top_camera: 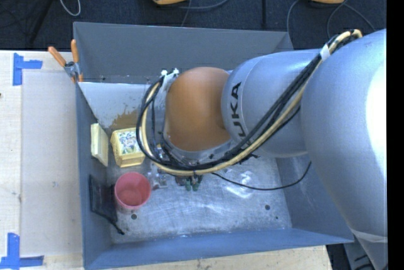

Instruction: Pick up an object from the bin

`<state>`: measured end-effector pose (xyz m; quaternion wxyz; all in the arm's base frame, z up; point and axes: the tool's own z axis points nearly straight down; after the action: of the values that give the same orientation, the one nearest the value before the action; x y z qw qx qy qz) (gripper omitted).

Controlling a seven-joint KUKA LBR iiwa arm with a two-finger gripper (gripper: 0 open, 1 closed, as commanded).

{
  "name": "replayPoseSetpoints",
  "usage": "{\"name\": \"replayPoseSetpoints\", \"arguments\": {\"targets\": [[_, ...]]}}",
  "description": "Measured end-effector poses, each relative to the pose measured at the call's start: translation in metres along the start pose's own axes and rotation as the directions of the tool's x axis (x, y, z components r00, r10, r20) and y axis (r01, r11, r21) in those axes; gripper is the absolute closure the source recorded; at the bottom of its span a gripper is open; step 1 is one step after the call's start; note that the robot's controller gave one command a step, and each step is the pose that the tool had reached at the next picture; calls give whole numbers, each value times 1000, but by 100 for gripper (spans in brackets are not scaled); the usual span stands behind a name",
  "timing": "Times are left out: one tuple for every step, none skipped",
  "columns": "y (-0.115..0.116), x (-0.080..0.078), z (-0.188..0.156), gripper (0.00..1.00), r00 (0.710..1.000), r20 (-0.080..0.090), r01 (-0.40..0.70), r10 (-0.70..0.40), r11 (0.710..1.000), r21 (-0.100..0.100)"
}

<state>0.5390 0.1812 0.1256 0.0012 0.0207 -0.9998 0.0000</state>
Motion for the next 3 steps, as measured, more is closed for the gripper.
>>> {"name": "replayPoseSetpoints", "arguments": {"targets": [[-1,0,0,0,1000,0,-3,3,1000,0],[-1,0,0,0,1000,0,-3,3,1000,0],[-1,0,0,0,1000,0,-2,2,1000,0]]}}
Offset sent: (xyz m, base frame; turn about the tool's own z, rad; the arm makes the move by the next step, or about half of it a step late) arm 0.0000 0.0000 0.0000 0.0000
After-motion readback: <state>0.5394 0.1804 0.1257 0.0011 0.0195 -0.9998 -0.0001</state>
